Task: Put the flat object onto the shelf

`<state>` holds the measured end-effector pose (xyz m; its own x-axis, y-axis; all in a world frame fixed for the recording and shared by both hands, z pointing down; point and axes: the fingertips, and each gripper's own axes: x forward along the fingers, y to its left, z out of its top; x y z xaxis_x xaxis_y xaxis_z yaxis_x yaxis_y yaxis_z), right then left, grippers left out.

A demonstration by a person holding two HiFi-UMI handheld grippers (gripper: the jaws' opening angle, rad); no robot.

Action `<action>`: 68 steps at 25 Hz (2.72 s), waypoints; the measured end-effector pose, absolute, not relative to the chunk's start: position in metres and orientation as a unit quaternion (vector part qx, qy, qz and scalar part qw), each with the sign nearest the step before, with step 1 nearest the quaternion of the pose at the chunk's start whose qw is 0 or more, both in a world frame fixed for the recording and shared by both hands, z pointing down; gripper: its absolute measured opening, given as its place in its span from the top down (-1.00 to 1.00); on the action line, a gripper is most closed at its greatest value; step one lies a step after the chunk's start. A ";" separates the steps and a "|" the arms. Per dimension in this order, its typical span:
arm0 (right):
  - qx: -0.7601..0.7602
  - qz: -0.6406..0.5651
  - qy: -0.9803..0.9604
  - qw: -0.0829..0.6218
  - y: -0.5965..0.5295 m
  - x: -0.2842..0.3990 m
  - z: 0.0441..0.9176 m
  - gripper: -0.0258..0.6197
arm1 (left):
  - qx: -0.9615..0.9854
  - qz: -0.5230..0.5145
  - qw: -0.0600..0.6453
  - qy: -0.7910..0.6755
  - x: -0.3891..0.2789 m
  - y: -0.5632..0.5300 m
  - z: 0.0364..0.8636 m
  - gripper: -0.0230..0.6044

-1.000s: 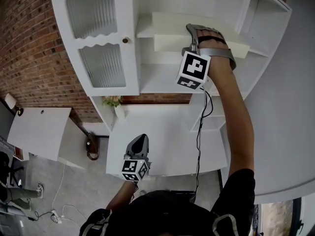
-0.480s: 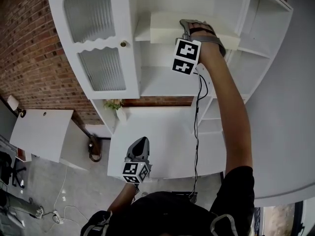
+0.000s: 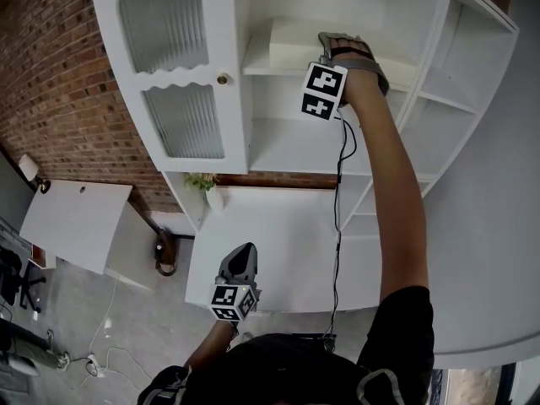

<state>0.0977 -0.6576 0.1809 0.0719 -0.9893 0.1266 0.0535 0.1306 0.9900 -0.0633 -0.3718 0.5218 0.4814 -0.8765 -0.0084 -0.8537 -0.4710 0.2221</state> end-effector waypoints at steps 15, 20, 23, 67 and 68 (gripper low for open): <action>0.490 -0.493 -0.512 0.504 -0.618 0.093 0.164 -0.36 | 0.852 -0.051 0.090 -0.514 -0.076 -0.350 0.520 0.88; 0.519 -0.549 -0.510 0.412 -0.554 0.080 0.147 -0.35 | 0.858 -0.047 0.094 -0.502 -0.063 -0.342 0.523 0.88; 0.562 -0.556 -0.538 0.293 -0.486 0.083 0.139 -0.35 | 0.862 -0.044 0.096 -0.496 -0.058 -0.341 0.524 0.88; 0.618 0.080 -0.782 0.016 -0.292 0.120 0.553 0.84 | 0.868 -0.043 0.090 -0.486 -0.038 -0.321 0.540 0.88; 0.618 0.079 -0.782 0.013 -0.293 0.120 0.552 0.84 | 0.868 -0.044 0.090 -0.487 -0.038 -0.321 0.539 0.88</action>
<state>0.1204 -0.2926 0.5520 -0.2355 -0.9646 0.1188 -0.9688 0.2233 -0.1072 -0.0382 -0.3210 0.5393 0.5227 -0.8524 0.0118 -0.8367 -0.5103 0.1989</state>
